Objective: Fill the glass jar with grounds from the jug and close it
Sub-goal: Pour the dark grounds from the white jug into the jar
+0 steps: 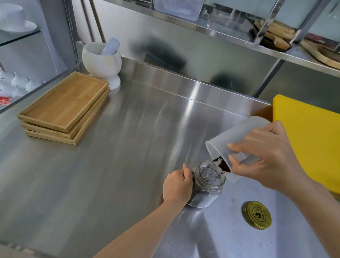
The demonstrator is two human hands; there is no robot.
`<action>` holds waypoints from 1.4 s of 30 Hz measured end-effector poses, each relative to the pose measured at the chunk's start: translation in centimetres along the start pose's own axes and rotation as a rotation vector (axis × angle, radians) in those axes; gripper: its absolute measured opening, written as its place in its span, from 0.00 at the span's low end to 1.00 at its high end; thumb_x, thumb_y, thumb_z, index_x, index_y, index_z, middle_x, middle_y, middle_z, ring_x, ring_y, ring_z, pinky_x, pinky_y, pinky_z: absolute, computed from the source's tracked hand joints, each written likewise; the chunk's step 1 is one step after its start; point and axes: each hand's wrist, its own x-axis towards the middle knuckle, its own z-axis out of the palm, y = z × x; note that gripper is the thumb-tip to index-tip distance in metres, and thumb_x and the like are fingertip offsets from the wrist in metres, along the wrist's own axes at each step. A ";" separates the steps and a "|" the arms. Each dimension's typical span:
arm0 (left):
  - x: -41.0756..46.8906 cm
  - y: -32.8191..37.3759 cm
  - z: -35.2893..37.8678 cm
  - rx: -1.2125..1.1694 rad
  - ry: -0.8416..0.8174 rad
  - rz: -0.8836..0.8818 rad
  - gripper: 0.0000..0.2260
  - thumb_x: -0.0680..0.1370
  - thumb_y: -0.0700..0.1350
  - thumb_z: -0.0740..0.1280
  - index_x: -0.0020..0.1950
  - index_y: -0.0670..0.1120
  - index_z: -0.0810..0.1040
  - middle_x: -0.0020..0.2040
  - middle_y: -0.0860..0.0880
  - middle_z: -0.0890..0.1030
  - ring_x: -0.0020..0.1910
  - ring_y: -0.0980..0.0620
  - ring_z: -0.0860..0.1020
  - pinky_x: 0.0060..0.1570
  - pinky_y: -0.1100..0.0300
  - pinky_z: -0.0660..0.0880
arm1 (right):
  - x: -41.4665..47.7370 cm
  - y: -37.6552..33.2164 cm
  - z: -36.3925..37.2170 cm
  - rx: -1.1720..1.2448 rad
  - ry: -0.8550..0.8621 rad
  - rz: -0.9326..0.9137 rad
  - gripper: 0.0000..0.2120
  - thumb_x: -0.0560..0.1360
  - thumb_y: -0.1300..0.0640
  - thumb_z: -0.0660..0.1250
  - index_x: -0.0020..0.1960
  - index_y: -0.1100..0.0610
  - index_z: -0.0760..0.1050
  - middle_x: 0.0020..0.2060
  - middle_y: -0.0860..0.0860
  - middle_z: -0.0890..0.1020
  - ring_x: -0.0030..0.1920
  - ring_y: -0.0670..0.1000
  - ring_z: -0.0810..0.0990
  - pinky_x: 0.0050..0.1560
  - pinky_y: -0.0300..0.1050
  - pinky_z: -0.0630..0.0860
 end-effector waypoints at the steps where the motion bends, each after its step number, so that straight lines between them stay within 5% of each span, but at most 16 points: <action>1: 0.0 0.0 0.0 0.005 -0.004 -0.001 0.24 0.79 0.47 0.52 0.22 0.46 0.55 0.26 0.36 0.70 0.32 0.36 0.66 0.33 0.53 0.62 | 0.0 -0.1 0.0 -0.001 -0.005 -0.003 0.06 0.64 0.58 0.71 0.36 0.61 0.81 0.25 0.53 0.77 0.28 0.51 0.70 0.39 0.46 0.59; 5: -0.1 0.1 -0.2 0.022 -0.029 0.000 0.24 0.79 0.48 0.52 0.22 0.45 0.56 0.21 0.48 0.63 0.25 0.46 0.62 0.32 0.54 0.61 | -0.1 -0.2 0.2 -0.033 -0.004 -0.044 0.06 0.64 0.58 0.71 0.36 0.62 0.81 0.26 0.54 0.77 0.33 0.48 0.65 0.40 0.44 0.59; 12: -0.3 0.3 -0.4 -0.021 -0.007 -0.009 0.24 0.79 0.47 0.52 0.22 0.46 0.55 0.32 0.32 0.74 0.33 0.33 0.69 0.35 0.45 0.70 | -0.4 -0.4 0.6 -0.087 -0.013 -0.110 0.06 0.64 0.58 0.71 0.36 0.62 0.80 0.27 0.55 0.79 0.35 0.50 0.66 0.39 0.46 0.61; 23: -0.4 0.3 -0.4 -0.041 0.002 -0.002 0.24 0.79 0.47 0.53 0.22 0.47 0.56 0.34 0.33 0.75 0.42 0.31 0.75 0.39 0.44 0.72 | -0.4 -0.5 0.9 -0.128 0.030 -0.127 0.06 0.64 0.58 0.71 0.35 0.62 0.80 0.27 0.56 0.79 0.36 0.50 0.66 0.39 0.44 0.60; 27: -0.4 0.4 -0.5 -0.048 0.004 -0.012 0.21 0.79 0.46 0.53 0.29 0.36 0.60 0.38 0.29 0.77 0.43 0.30 0.75 0.41 0.43 0.72 | -0.6 -0.4 0.8 -0.160 0.027 -0.145 0.07 0.65 0.58 0.71 0.35 0.62 0.80 0.28 0.57 0.79 0.36 0.51 0.68 0.39 0.45 0.61; 36: -0.5 0.3 -0.8 -0.037 -0.045 -0.006 0.21 0.79 0.47 0.52 0.32 0.34 0.63 0.40 0.29 0.77 0.45 0.30 0.75 0.43 0.44 0.72 | -1.1 -0.9 1.3 -0.232 -0.027 -0.340 0.04 0.68 0.61 0.69 0.36 0.61 0.78 0.29 0.56 0.77 0.31 0.55 0.74 0.39 0.47 0.64; 42: -0.5 0.4 -0.8 -0.039 -0.058 -0.019 0.22 0.79 0.47 0.52 0.28 0.37 0.60 0.41 0.30 0.77 0.45 0.31 0.75 0.43 0.45 0.71 | -1.0 -1.0 1.3 -0.224 -0.017 -0.361 0.03 0.67 0.61 0.69 0.37 0.60 0.78 0.30 0.56 0.78 0.38 0.53 0.69 0.41 0.46 0.63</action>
